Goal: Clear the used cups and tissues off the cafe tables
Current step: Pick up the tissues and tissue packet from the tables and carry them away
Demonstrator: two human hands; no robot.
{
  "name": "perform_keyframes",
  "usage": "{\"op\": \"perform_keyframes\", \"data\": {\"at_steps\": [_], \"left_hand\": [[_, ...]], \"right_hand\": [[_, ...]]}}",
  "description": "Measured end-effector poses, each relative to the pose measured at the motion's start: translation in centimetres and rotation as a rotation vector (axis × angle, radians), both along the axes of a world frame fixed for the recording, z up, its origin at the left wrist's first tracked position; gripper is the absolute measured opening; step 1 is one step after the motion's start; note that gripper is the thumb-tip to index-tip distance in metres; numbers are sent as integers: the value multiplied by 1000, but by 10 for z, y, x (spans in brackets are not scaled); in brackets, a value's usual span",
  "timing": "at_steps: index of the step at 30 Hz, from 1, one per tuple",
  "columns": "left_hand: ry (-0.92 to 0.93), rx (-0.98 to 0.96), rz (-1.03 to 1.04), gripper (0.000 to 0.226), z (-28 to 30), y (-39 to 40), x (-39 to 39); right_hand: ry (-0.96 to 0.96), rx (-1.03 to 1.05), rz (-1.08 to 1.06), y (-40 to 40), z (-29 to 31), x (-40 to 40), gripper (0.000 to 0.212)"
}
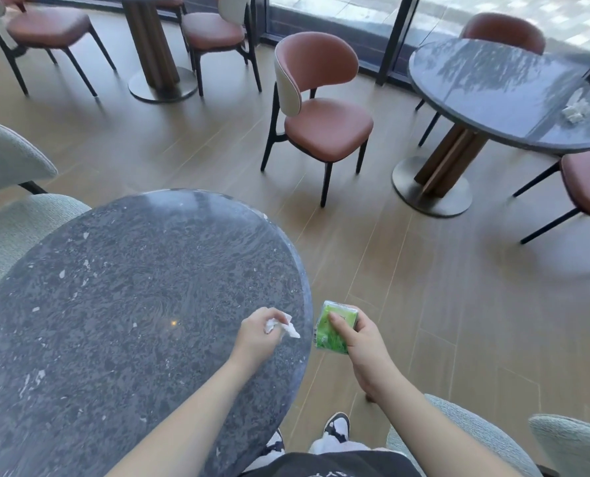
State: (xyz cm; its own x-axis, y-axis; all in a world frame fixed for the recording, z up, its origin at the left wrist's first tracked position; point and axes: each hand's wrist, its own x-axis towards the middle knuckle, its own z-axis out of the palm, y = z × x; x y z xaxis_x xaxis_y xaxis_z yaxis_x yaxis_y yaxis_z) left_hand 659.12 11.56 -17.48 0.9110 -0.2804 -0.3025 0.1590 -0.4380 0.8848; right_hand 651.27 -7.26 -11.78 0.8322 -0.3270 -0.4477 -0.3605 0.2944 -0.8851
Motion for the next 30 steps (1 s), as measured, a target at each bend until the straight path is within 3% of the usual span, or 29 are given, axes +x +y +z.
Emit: {"op": "perform_keyframes", "data": {"at_steps": [3,6,8,11,16,20,24,30], "left_hand": [[-13,21,-67,14,14,-30,6],[-22,30,-107,44,26,-66,11],[-43,28,-114,49,34,-94,16],[-63,5,-132,26,47,-140,24],[25,-169,-191,7,63,-216,39],[14,-103,-235,23,76,-274,52],[-89,-55,-305,54,94,-318,61],[-111,-92,-400,52,112,-376,86]], "right_hand": [[-20,5,-51,-22,2,-2,15],[-42,27,-121,-52,6,-2,18],[-59,36,-159,-75,9,-2,25],[-78,49,-205,-116,14,-2,37],[-115,44,-303,-192,21,3,17],[-169,53,-385,-252,39,7,21],[-232,42,-451,-299,63,11,31],[-311,8,-501,-346,83,27,29]]}}
